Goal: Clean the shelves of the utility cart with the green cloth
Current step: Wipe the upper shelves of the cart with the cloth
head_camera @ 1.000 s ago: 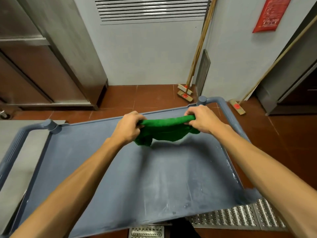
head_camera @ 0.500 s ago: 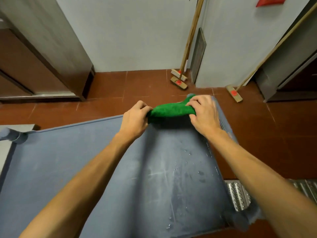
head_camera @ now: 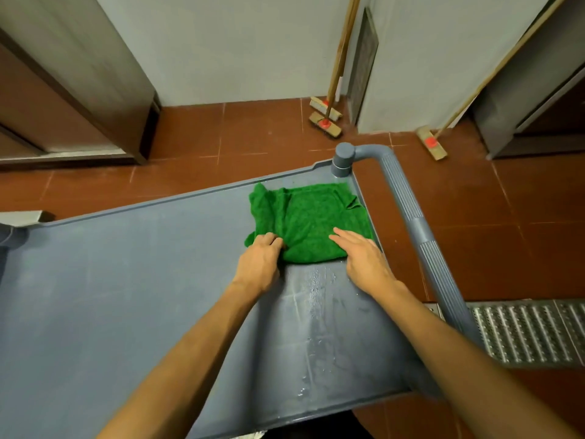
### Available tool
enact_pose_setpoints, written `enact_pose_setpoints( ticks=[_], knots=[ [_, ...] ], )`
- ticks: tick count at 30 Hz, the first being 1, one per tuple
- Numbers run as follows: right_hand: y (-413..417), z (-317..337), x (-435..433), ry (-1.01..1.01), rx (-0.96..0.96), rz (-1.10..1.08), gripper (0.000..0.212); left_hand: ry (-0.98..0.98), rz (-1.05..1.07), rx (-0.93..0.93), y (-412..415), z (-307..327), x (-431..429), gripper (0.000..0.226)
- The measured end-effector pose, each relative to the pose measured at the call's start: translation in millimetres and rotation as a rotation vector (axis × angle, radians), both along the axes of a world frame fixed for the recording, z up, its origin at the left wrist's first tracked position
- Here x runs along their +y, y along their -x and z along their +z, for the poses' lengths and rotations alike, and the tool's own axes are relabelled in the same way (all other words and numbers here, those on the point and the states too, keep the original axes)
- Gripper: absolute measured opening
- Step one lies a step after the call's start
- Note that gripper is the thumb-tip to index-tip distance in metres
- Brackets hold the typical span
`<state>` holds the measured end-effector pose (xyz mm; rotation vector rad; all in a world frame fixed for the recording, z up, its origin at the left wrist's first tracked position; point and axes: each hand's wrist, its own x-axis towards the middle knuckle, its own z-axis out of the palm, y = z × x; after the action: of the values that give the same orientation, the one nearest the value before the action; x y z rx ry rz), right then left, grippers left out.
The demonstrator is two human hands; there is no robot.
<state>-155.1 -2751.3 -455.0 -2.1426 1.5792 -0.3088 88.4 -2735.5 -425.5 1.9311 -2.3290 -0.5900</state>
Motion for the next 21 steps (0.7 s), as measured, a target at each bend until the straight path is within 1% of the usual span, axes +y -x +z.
enact_pose_setpoints(
  ticks=[11, 21],
  knots=[
    [-1, -7, 78, -0.043, -0.006, -0.083, 0.069, -0.008, -0.022, 0.04, -7, -2, 59, 0.036],
    [-11, 4, 161, -0.09, -0.001, -0.168, 0.066, -0.002, -0.04, 0.096, -13, -5, 134, 0.036]
  ],
)
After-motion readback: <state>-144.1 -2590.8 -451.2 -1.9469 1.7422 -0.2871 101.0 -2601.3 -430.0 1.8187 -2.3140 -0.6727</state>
